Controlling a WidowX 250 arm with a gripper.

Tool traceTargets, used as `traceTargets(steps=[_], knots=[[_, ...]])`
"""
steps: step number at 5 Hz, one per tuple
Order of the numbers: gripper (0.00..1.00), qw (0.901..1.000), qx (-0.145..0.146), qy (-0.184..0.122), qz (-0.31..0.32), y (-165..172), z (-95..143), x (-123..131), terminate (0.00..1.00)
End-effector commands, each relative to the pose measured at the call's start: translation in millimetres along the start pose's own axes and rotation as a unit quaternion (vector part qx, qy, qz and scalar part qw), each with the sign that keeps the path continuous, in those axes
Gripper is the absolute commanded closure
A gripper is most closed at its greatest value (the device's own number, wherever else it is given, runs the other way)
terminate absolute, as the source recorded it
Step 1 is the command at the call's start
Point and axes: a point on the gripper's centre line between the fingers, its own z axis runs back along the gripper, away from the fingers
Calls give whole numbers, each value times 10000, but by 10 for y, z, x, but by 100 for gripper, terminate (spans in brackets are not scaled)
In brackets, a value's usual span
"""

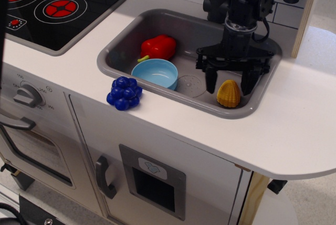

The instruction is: Take corn out of bowl sink

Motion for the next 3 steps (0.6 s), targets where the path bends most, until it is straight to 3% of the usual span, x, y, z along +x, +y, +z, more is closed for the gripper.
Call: traceTargets(steps=[1, 2, 3], knots=[[0, 9946, -793, -674, 19, 244, 798, 276, 0], [0, 9946, -793, -674, 19, 244, 798, 276, 0], [0, 9946, -793, -674, 19, 244, 798, 276, 100]])
